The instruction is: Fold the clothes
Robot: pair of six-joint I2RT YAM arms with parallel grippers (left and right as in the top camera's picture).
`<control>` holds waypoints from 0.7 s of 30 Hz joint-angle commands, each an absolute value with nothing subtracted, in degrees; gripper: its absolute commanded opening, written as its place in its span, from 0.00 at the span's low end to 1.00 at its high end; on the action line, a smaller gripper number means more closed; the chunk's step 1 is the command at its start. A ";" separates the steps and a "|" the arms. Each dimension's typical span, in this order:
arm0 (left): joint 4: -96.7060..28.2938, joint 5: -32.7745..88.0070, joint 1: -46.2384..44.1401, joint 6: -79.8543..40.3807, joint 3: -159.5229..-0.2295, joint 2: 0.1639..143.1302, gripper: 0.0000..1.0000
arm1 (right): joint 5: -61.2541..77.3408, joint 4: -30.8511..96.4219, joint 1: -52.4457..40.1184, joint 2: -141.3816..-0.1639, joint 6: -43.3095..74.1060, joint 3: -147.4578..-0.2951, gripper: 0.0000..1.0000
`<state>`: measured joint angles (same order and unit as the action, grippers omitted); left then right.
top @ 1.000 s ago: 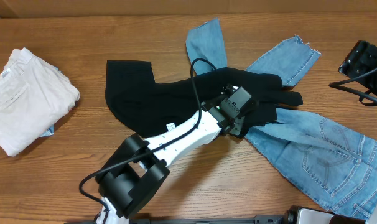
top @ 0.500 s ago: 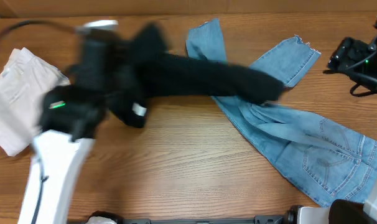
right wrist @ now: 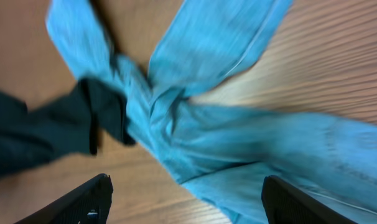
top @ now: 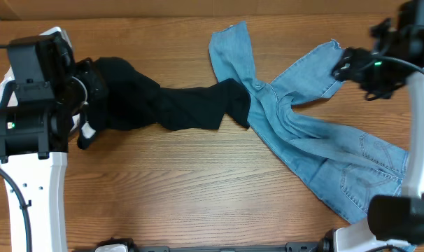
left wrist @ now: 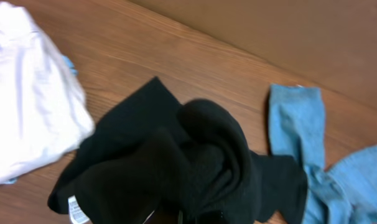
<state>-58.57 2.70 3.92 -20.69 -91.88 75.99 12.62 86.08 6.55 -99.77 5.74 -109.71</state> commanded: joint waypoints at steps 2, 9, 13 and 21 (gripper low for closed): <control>-58.63 5.58 1.30 -19.20 -92.03 76.07 0.04 | 17.82 84.01 0.89 -104.71 0.54 -103.24 0.73; -58.92 5.50 -0.58 -19.05 -92.01 76.07 0.04 | 21.15 75.59 -8.43 -108.62 -4.03 -92.38 0.52; -59.18 5.54 -0.58 -19.05 -91.98 76.07 0.04 | 20.27 70.87 -11.29 -111.72 -7.73 -87.90 0.54; -60.23 5.58 -0.84 -19.05 -91.98 76.07 0.04 | 9.85 60.29 -9.04 -119.00 -4.23 -85.73 0.61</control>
<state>-60.03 4.58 -0.40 -20.53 -91.88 75.99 15.70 61.76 -10.81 -116.77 -4.60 -86.21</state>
